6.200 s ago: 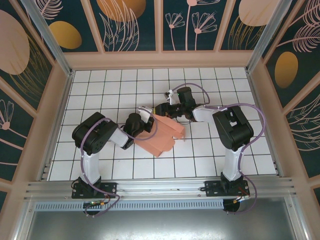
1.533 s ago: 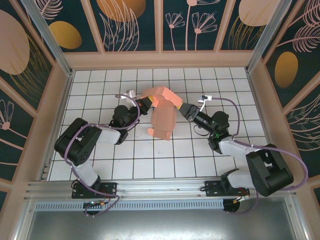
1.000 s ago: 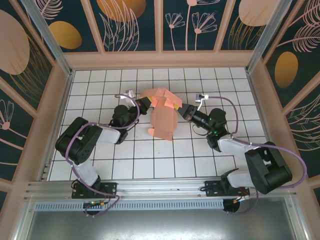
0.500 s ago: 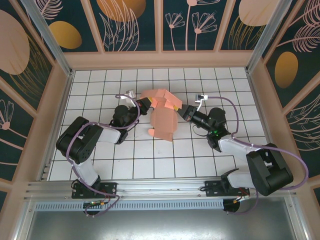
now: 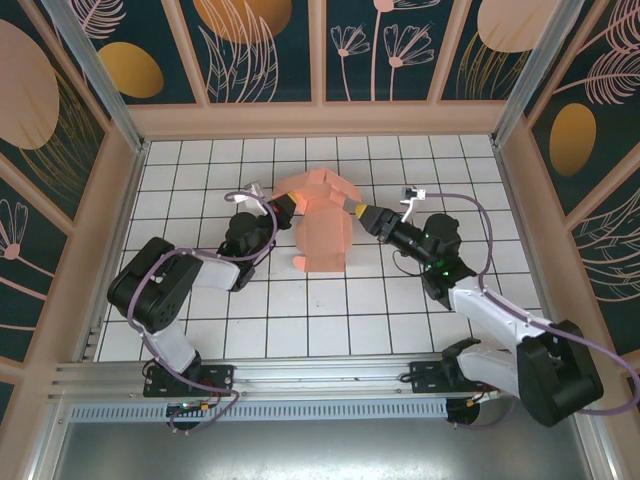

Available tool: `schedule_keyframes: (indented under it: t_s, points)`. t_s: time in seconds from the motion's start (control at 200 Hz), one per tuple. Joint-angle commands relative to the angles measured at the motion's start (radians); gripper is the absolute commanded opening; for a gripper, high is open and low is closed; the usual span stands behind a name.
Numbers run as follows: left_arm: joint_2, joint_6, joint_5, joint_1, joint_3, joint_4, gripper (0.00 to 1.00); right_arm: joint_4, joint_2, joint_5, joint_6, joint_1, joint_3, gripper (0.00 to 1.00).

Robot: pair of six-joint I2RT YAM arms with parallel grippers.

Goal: Fold the paper box

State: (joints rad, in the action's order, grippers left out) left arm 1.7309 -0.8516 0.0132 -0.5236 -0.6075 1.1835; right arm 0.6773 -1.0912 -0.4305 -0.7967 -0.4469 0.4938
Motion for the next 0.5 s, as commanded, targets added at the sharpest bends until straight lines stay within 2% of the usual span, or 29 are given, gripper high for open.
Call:
schedule_keyframes:
  t_s: [0.0, 0.205, 0.495]
  points:
    - [-0.036, -0.020, 0.107, 0.000, 0.004, -0.050, 0.00, -0.051, 0.053, 0.048, 0.095, -0.011, 0.048, 0.49]
    - [-0.029, -0.026, 0.170, 0.001, 0.006, -0.076, 0.00, -0.100, 0.043, 0.116, 0.149, -0.104, 0.132, 0.53]
    - [-0.040, -0.012, 0.316, 0.001, 0.044, -0.103, 0.00, -0.307, -0.120, 0.251, 0.263, -0.262, 0.428, 0.53]
